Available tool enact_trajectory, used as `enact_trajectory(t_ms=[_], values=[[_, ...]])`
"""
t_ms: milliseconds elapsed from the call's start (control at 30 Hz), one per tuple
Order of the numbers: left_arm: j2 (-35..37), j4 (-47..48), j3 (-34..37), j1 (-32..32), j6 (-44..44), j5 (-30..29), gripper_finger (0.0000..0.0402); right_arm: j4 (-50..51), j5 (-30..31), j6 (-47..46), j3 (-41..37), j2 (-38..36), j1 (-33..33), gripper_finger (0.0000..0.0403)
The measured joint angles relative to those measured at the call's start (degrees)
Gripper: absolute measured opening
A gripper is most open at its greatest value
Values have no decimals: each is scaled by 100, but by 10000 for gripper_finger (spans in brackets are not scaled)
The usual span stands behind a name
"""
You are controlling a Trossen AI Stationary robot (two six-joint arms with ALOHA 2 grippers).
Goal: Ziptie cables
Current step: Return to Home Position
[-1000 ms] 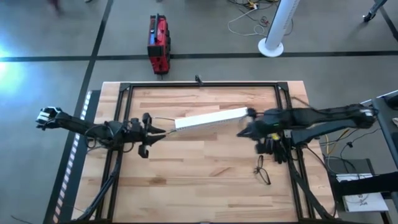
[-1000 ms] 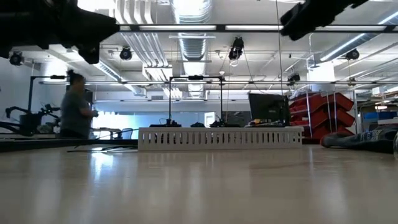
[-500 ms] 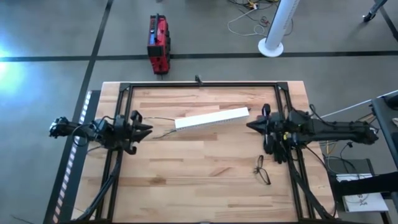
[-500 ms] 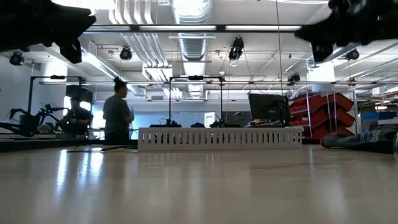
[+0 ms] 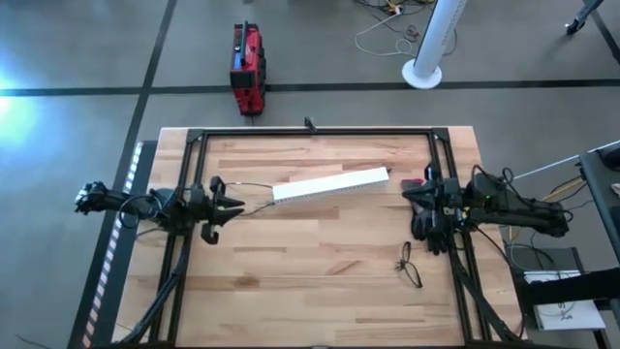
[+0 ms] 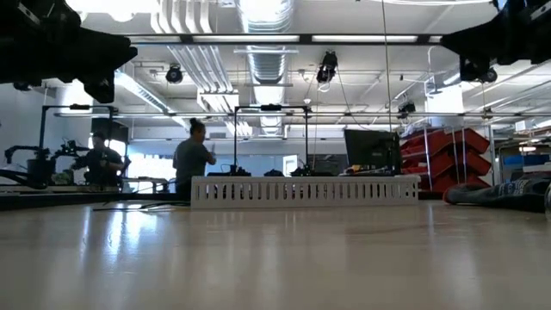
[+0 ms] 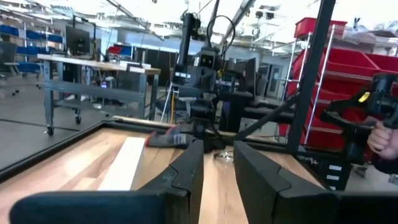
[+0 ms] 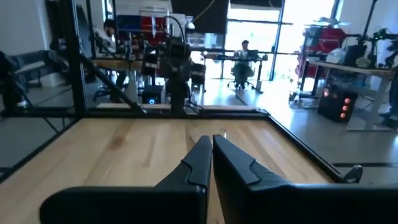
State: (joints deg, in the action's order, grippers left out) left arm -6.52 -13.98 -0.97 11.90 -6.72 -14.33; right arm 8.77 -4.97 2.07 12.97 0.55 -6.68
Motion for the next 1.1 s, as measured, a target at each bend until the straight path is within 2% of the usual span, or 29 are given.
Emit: enact_trajectory(t_ms=[167,267,467,800,1100], values=[[-238,31,-4,0,0,-10,76,-123,-222,96,-18,-44,2,1],[-356,20,-4,0,0,-11,75,-568,-541,348,-177,-63,3,1],[-658,4,-7,0,-2,-11,68,-1424,-707,-123,-610,-18,3,3],[-1018,33,-7,2,-2,-11,65,-183,-705,-497,-666,12,2,2],[-1263,37,-7,1,-2,-11,77,-45,-703,-505,-666,29,6,3]])
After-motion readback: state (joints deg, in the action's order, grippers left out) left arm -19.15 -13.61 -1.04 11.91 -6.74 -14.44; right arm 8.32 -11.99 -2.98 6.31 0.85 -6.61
